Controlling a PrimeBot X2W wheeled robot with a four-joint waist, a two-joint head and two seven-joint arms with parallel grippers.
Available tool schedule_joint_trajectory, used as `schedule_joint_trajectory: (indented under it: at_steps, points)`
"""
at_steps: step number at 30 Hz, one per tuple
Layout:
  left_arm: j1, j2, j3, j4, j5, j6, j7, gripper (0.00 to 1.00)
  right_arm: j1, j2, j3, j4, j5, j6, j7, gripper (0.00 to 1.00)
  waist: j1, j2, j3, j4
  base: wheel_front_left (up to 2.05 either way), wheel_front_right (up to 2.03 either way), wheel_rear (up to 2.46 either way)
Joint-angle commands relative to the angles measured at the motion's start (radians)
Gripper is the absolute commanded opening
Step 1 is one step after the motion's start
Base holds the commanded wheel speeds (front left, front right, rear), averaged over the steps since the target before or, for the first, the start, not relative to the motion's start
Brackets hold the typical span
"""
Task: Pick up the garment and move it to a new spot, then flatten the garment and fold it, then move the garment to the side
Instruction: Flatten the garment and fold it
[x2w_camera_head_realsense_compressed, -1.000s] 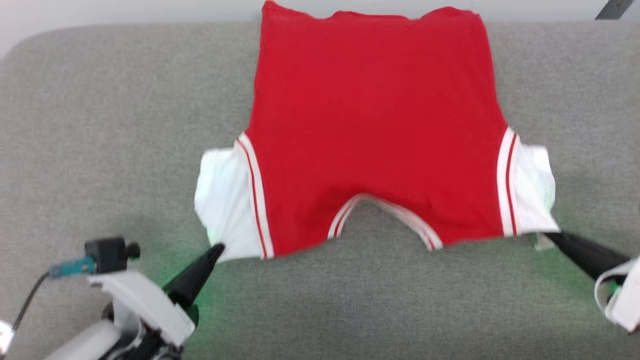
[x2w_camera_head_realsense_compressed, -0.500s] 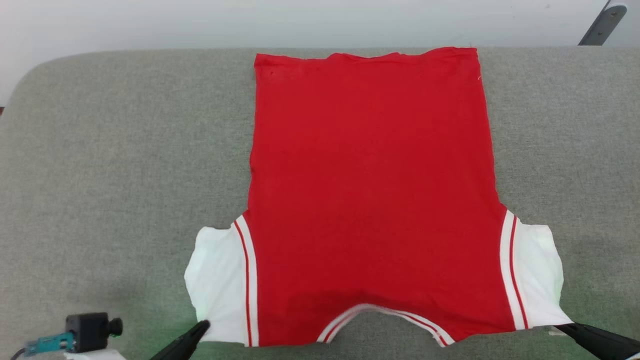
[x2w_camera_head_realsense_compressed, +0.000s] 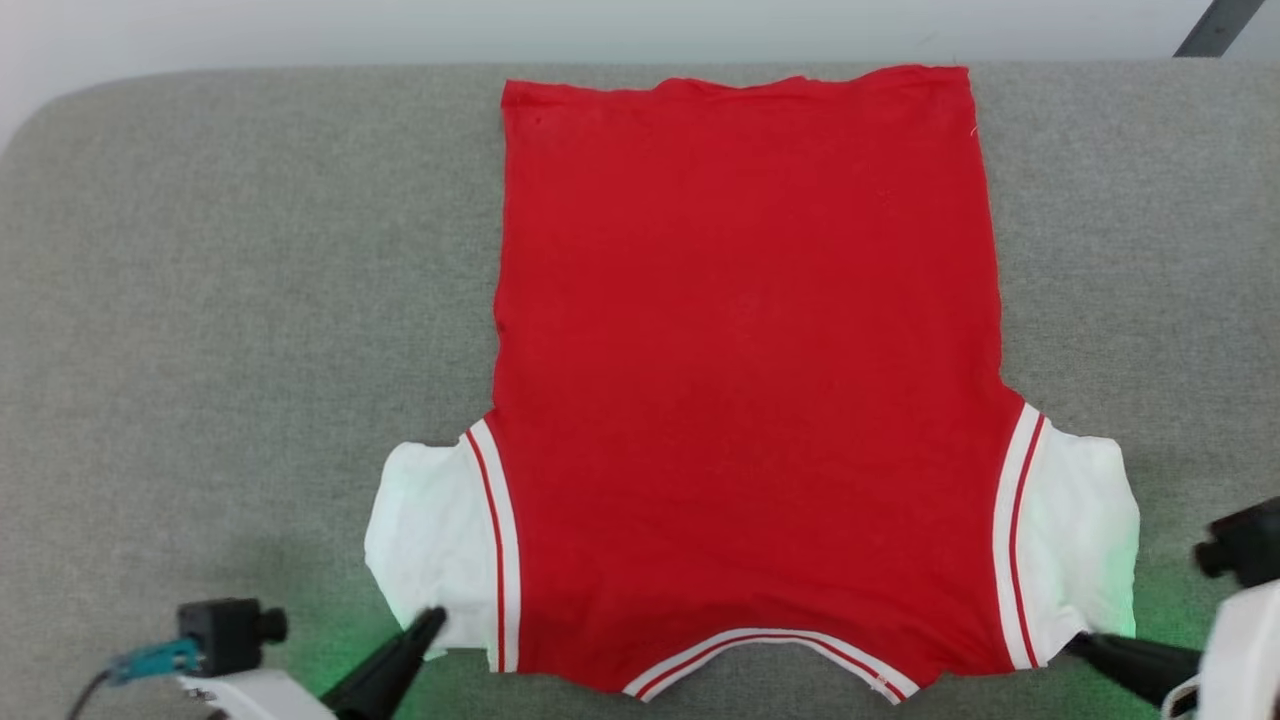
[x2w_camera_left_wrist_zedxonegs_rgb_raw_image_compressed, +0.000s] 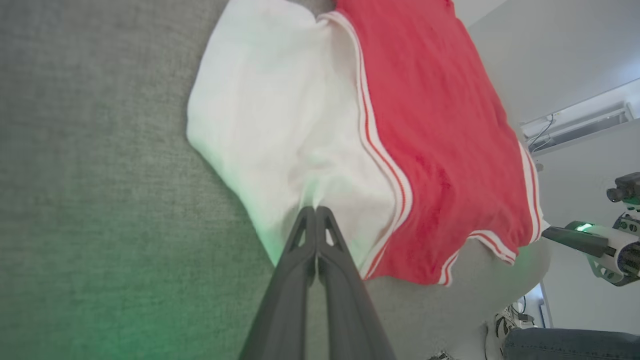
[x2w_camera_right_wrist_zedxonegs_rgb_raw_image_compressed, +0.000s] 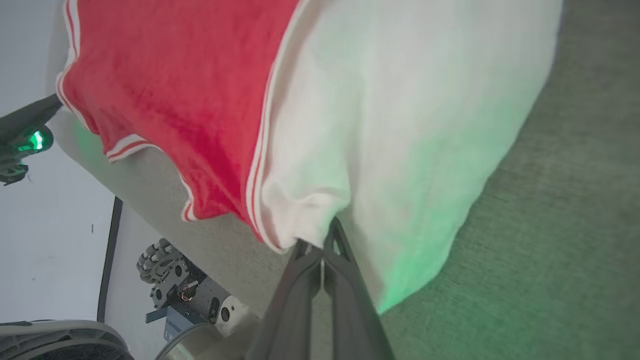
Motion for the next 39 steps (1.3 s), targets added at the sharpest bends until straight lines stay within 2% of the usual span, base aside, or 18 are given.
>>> schedule_joint_trajectory:
  at_steps: [1,10,16,18,19,21,23,26,30,33,35,39]
  points:
    - [-0.02,-0.032,-0.014,0.037,0.017,-0.006,0.008,0.0,-0.011,0.036,0.012,0.04,-0.029,-0.001,0.017,0.0,-0.0001,-0.0001,0.011,0.004,0.0,0.0,0.0]
    - [-0.054,-0.136,-0.07,0.209,0.055,-0.025,0.03,0.0,0.007,0.183,0.044,0.229,-0.198,-0.01,0.049,0.0,-0.0001,-0.0001,0.033,0.007,0.0,0.0,0.0]
    - [-0.058,-0.161,-0.074,0.262,0.051,-0.038,0.023,0.0,0.009,0.234,0.028,0.269,-0.238,-0.012,0.039,0.02,-0.0001,-0.0001,0.028,-0.011,0.0,0.0,0.0]
    - [-0.054,-0.165,-0.075,0.27,0.05,-0.043,0.022,0.0,0.0,0.233,0.014,0.262,-0.259,-0.012,0.021,0.65,-0.0001,-0.0001,0.024,-0.019,0.0,0.0,0.0]
    - [-0.052,-0.167,-0.074,0.27,0.05,-0.043,0.02,0.0,-0.007,0.229,0.0,0.256,-0.265,-0.012,0.006,1.0,-0.0001,-0.0001,0.023,-0.023,0.0,0.0,0.0]
    - [-0.044,-0.17,-0.071,0.27,0.047,-0.045,0.014,0.0,-0.009,0.207,-0.025,0.235,-0.264,-0.012,-0.007,1.0,-0.0001,-0.0001,0.021,-0.031,0.0,0.0,0.0]
    - [-0.036,-0.17,-0.068,0.269,0.049,-0.047,0.01,0.0,-0.014,0.156,-0.054,0.204,-0.273,-0.012,-0.014,1.0,-0.0001,-0.0001,0.019,-0.037,0.0,0.0,0.0]
    - [-0.034,-0.173,-0.058,0.26,0.056,-0.05,0.001,0.0,-0.024,0.087,-0.097,0.094,-0.26,-0.002,0.0,1.0,-0.0001,-0.0001,0.023,-0.041,0.0,0.0,0.0]
    - [-0.054,-0.197,-0.049,0.24,0.077,-0.052,-0.006,0.0,-0.054,-0.059,-0.192,-0.037,-0.227,-0.001,0.038,1.0,-0.0001,-0.0001,0.034,-0.025,0.0,0.0,0.0]
    - [-0.074,-0.221,-0.056,0.225,0.1,-0.054,-0.008,0.0,-0.094,-0.122,-0.275,-0.074,-0.193,-0.001,0.061,1.0,-0.0001,-0.0001,0.05,0.002,0.0,0.0,0.0]
    - [-0.097,-0.238,-0.066,0.218,0.118,-0.055,-0.005,0.0,-0.128,-0.126,-0.33,-0.046,-0.179,-0.001,0.073,1.0,-0.0001,-0.0001,0.065,0.032,0.0,0.0,0.0]
    - [-0.14,-0.26,-0.068,0.21,0.146,-0.056,-0.008,0.0,-0.233,-0.03,-0.403,0.072,-0.194,-0.001,0.143,1.0,-0.0001,-0.0001,0.113,0.09,0.0,0.0,0.0]
